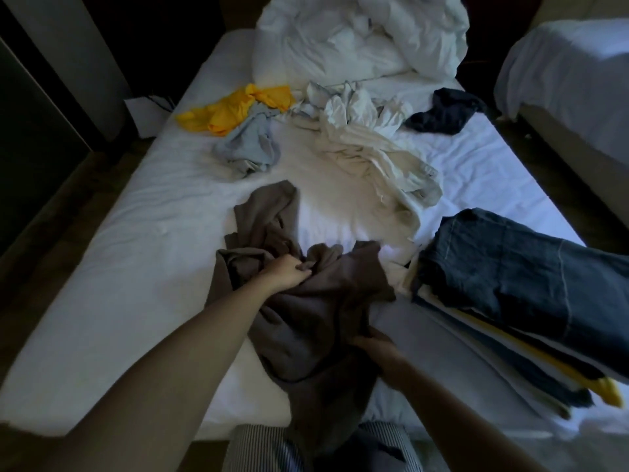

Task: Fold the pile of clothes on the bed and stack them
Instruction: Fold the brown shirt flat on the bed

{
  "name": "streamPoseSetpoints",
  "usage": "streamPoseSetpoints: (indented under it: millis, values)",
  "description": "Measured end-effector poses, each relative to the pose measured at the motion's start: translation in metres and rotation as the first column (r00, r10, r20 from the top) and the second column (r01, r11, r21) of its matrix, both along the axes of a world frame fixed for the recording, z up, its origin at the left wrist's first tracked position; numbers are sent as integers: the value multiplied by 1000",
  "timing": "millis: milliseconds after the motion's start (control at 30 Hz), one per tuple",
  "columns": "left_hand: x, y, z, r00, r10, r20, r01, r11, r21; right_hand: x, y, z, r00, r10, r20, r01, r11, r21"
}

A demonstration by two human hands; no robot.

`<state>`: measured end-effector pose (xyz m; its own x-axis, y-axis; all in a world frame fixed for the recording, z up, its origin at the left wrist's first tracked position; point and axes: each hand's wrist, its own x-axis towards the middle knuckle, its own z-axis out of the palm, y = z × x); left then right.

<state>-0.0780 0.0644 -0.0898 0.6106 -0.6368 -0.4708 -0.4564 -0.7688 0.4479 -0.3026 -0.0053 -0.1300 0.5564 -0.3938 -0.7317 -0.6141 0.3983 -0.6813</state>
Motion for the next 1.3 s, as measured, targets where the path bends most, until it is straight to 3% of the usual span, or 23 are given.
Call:
streamPoseSetpoints:
  millis: [67,133,233,400,467,567,667,833,967,1067,1200,1300]
  values:
    - [-1,27,18,996,75,-46,-78,995,-68,-12,13,2,993,53,-105,-53,999,1]
    - [2,56,44,978,197,-75,-207,961,-182,-19,14,9,993,48,-112,-51,998,-21]
    - [14,99,88,954,300,3,-288,920,-267,-17,3,44,999,-27,-33,21,985,-169]
    - [6,149,148,975,173,142,-147,973,-180,5,-2,134,980,-109,169,155,943,-293]
    - [-2,159,161,976,176,130,-150,970,-192,10,5,164,968,-64,242,146,930,-336]
    - [-7,171,173,956,292,-16,-286,922,-261,13,5,193,961,-18,277,144,885,-443]
    - [-9,180,191,914,382,-136,-406,874,-267,3,-4,225,962,69,263,91,829,-551]
    - [2,190,204,959,285,5,-279,942,-185,-13,-24,250,951,189,244,15,761,-649]
    - [4,188,212,974,225,-10,-224,968,-115,-6,-40,249,948,313,55,-208,744,-635]
    - [7,179,211,960,269,-79,-274,959,-65,9,-53,246,903,406,-139,-388,635,-668]
    - [20,161,210,938,255,-237,-275,959,-59,37,-74,246,937,340,-75,-265,556,-788]
    - [54,142,221,948,311,-64,-318,926,-205,68,-96,261,956,293,12,-139,489,-861]
